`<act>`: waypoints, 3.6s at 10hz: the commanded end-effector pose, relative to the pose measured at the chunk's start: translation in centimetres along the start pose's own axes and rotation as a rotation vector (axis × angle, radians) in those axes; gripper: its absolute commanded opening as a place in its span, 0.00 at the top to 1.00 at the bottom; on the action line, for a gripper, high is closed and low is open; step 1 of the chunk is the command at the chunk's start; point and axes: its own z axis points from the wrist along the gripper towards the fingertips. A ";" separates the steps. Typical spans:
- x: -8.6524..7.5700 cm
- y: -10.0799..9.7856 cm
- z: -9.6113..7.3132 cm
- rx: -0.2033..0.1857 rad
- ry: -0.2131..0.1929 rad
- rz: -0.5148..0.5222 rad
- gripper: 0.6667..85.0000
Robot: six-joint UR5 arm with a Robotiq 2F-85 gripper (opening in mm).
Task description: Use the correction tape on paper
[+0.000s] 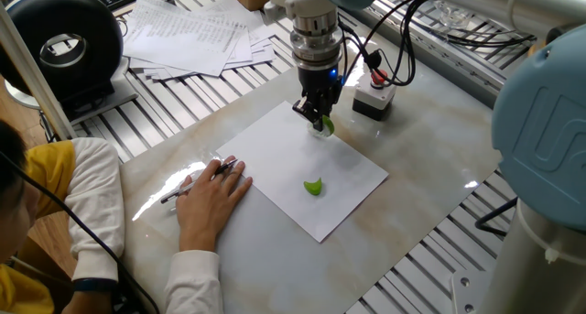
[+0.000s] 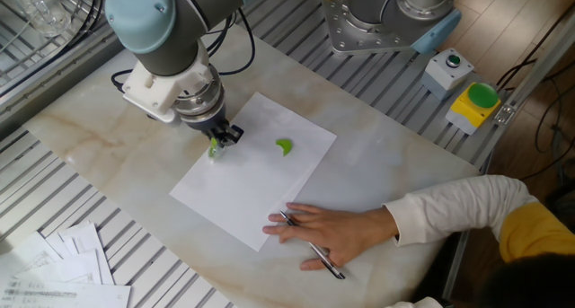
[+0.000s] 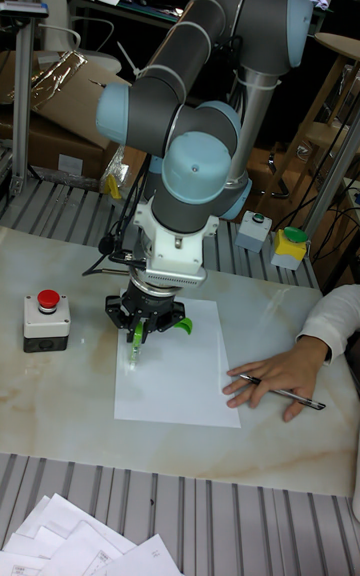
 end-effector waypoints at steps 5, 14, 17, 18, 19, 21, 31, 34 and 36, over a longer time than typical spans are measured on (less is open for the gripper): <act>0.6 0.2 -0.1 -0.018 0.026 0.013 1.00; 1.0 0.4 -0.1 -0.026 0.044 0.017 1.00; 1.4 0.4 0.0 -0.025 0.057 0.022 1.00; 1.4 0.3 0.0 -0.024 0.061 0.023 1.00; 1.6 0.3 0.0 -0.023 0.068 0.025 1.00; 2.0 0.4 -0.1 -0.025 0.087 0.034 1.00; 1.2 0.3 -2.5 0.007 0.091 0.031 1.00; 0.4 1.0 -2.7 -0.019 0.080 0.046 1.00; -0.4 1.2 -3.1 -0.019 0.064 0.044 1.00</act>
